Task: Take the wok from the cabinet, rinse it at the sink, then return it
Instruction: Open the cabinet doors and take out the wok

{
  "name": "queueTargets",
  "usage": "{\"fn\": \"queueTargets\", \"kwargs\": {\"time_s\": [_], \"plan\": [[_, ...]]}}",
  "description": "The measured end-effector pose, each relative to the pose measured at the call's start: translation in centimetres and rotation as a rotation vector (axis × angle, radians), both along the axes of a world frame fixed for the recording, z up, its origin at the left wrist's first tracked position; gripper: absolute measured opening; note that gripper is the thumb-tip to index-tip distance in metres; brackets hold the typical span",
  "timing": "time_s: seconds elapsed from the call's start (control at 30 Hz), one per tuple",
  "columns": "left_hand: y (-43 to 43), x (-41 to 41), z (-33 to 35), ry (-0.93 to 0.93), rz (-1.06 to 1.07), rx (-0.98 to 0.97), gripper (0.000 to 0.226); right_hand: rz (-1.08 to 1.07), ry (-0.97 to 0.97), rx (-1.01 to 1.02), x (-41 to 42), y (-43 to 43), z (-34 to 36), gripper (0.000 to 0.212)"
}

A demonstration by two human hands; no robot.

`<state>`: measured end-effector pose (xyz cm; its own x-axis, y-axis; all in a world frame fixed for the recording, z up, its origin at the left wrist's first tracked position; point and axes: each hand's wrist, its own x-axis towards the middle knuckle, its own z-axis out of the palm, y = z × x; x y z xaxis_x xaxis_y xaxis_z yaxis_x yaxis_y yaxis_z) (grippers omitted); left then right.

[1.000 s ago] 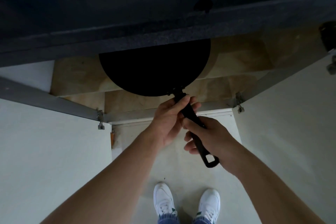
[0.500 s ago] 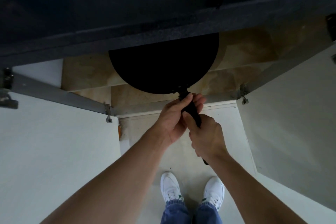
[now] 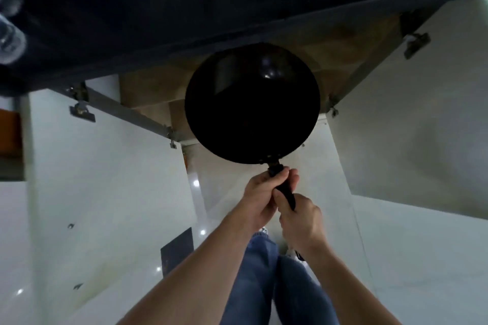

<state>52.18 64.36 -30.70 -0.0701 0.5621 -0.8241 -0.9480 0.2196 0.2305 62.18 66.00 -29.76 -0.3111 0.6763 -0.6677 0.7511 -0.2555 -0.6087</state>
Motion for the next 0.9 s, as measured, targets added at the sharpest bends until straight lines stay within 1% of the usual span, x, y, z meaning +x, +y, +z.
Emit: {"fn": "queueTargets", "kwargs": {"time_s": [0.23,0.43,0.53,0.63,0.73,0.9], "plan": [[-7.1,5.4,5.9,-0.004,-0.042,-0.057,0.009,-0.035,-0.049,-0.06,5.7,-7.6,6.1,0.043],[-12.7,9.3,10.9,-0.022,-0.113,-0.027,0.013,-0.087,-0.053,-0.048,9.9,-13.8,10.5,0.042],[-14.7,10.8,13.2,0.003,-0.175,0.008,0.018,-0.122,-0.056,-0.018,11.8,-16.4,12.6,0.042],[-16.0,11.7,15.5,0.049,-0.246,0.059,0.021,-0.184,-0.018,0.022,12.7,-18.1,15.1,0.042],[-16.1,11.7,18.1,0.099,-0.333,0.146,0.018,-0.24,0.047,0.043,13.0,-19.1,18.0,0.04],[-14.6,11.9,23.8,0.16,-0.438,0.279,0.013,-0.376,0.325,-0.009,13.3,-18.4,24.1,0.034]]}}
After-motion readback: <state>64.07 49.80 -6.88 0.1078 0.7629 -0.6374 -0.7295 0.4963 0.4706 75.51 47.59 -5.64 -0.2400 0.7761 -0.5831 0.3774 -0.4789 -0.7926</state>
